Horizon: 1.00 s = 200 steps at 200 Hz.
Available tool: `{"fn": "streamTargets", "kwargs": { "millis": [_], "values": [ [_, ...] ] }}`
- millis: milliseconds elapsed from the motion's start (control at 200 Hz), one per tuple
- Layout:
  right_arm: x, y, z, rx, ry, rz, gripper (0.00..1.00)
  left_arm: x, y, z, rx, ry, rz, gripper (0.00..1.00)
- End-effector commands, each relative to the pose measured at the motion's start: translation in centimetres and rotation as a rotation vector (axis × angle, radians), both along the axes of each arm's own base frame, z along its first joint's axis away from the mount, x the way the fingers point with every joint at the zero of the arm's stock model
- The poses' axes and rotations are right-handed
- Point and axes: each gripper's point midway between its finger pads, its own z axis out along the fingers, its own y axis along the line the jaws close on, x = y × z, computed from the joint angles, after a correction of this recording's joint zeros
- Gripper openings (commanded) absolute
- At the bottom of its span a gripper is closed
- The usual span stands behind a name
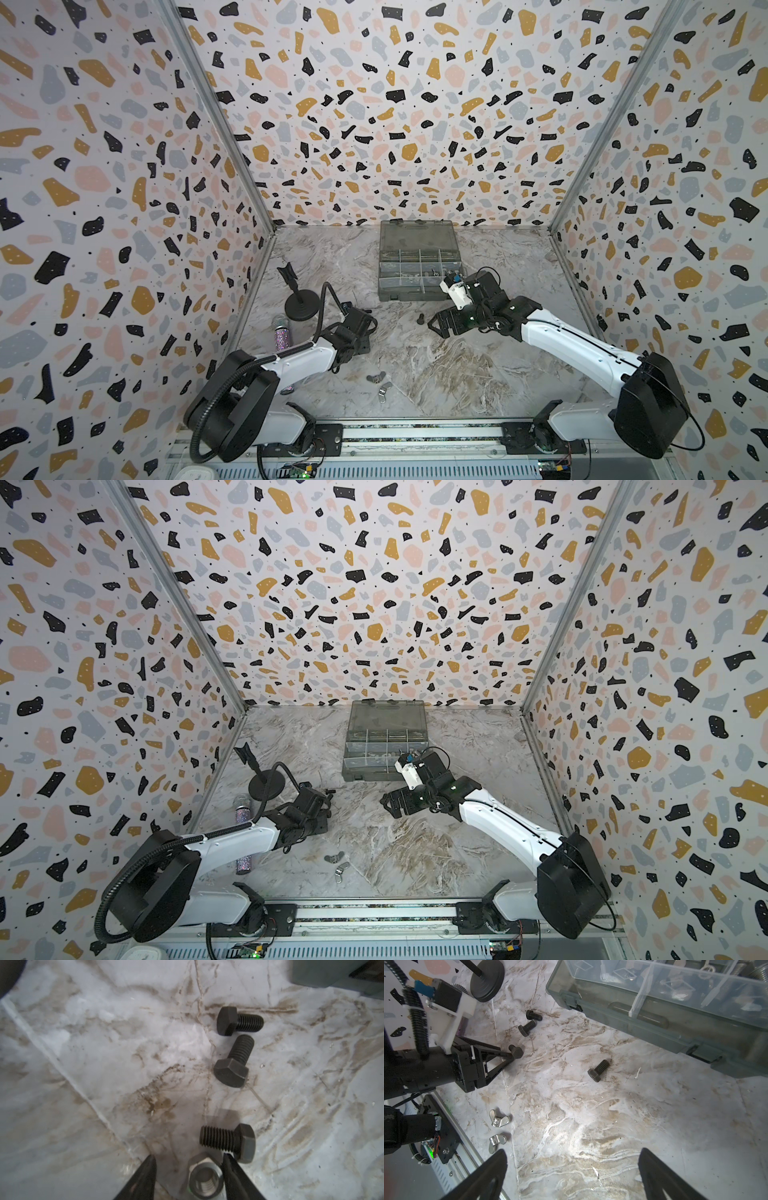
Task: Sort the screws and nuts into containers
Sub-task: Pick up the nut at the center of the table.
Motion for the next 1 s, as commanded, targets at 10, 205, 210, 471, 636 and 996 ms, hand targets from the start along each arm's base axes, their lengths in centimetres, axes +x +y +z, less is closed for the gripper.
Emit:
{"fn": "streamTargets", "kwargs": {
  "millis": [10, 205, 210, 471, 636, 996],
  "values": [
    [-0.2, -0.1, -0.1, 0.003, 0.001, 0.006, 0.99, -0.6, 0.0, -1.1, 0.018, 0.052, -0.018, 0.44],
    [-0.1, -0.4, -0.1, -0.001, -0.001, -0.004, 0.99, -1.4, 0.4, -1.4, 0.029, 0.082, -0.026, 0.33],
    [-0.1, -0.4, -0.1, -0.001, -0.001, -0.004, 0.99, -1.4, 0.4, -1.4, 0.028, 0.081, -0.026, 0.33],
    [-0.2, -0.5, -0.7, -0.002, 0.011, -0.009, 0.99, -2.2, 0.7, -1.1, 0.017, 0.082, -0.017, 0.38],
    [-0.3, -0.6, -0.7, 0.0, 0.008, -0.01, 0.99, -2.4, 0.9, -1.4, 0.031, 0.089, -0.021, 0.38],
    [0.2, -1.6, -0.6, -0.001, 0.003, -0.031, 0.99, -1.6, 0.2, -1.8, 0.065, 0.134, -0.059, 0.24]
  ]
}}
